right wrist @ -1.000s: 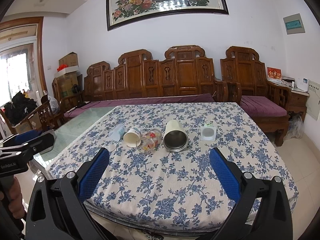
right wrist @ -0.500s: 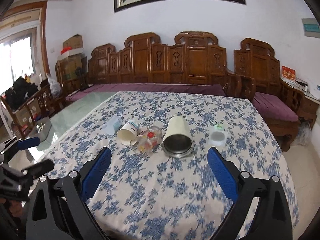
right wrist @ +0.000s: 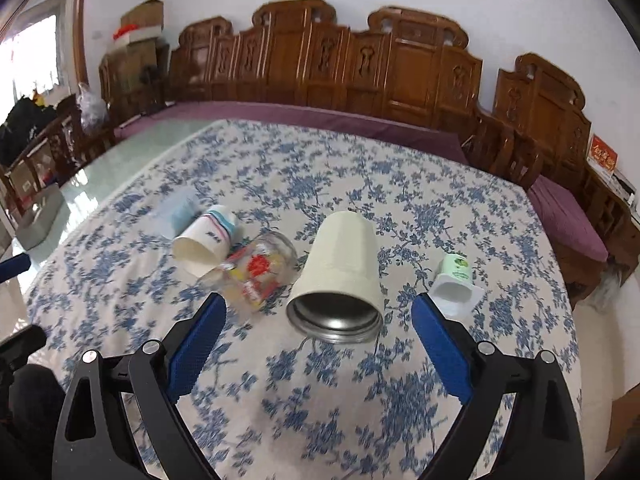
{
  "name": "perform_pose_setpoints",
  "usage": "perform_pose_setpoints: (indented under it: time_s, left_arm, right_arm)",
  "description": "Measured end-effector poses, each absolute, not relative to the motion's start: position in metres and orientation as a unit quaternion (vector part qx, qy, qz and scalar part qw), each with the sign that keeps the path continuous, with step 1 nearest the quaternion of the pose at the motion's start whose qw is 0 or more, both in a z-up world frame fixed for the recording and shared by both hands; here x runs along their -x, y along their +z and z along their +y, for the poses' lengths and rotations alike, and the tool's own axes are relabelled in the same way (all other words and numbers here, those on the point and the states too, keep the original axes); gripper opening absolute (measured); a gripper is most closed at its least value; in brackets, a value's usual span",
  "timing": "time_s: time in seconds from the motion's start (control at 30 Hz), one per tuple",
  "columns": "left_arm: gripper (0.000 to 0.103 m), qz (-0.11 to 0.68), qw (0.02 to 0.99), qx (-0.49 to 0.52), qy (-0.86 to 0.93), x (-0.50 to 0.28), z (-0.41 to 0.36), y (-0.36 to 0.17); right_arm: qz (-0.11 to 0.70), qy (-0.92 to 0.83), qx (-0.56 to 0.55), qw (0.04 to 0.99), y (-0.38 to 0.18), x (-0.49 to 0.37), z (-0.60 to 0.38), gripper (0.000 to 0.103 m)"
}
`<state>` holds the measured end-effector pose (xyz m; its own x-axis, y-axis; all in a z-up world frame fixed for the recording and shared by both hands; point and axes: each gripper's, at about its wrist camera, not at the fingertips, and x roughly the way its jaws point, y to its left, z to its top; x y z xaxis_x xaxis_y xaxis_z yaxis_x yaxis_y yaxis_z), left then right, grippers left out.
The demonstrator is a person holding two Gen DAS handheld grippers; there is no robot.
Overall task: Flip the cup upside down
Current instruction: 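Move the right gripper to the cream cup lying on its side and close on it, then lift the cream cup with the right gripper and rotate it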
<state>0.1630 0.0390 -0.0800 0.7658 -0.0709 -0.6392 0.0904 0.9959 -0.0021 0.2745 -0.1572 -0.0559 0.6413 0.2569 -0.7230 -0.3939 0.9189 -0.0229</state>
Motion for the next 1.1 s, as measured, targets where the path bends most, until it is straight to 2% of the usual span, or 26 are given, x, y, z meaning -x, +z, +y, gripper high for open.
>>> perform_pose_setpoints:
  time_s: [0.1,0.23,0.57,0.83,0.87,0.93,1.1]
  left_arm:
    - [0.095,0.353,0.934,-0.009,-0.049,-0.18,0.044,-0.09]
    - [0.095,0.372,0.927,-0.004,-0.05,-0.198,0.05,-0.107]
    - [0.095,0.402,0.913,0.009,-0.068,-0.203,0.046,-0.137]
    - [0.095,0.412,0.908,0.006,-0.074,-0.2,0.04,-0.147]
    - [0.095,0.413,0.908,0.006,-0.074,-0.201,0.039,-0.147]
    - [0.095,0.414,0.907,0.007,-0.074,-0.201,0.039,-0.147]
    - [0.095,0.412,0.908,0.006,-0.07,-0.198,0.041,-0.144]
  right_arm:
    - [0.407,0.173,0.091,0.892,-0.066,-0.306,-0.155,0.095]
    - [0.452,0.163,0.077,0.874,-0.086,-0.35,-0.157,0.088]
    - [0.536,0.163,0.024,0.828,-0.129,-0.416,-0.154,0.088]
    - [0.604,0.149,0.057,0.781,-0.151,-0.443,-0.128,0.088]
    - [0.607,0.144,0.068,0.778,-0.153,-0.444,-0.125,0.087]
    - [0.621,0.144,0.076,0.767,-0.16,-0.446,-0.122,0.08]
    - [0.618,0.142,0.088,0.769,-0.16,-0.438,-0.123,0.078]
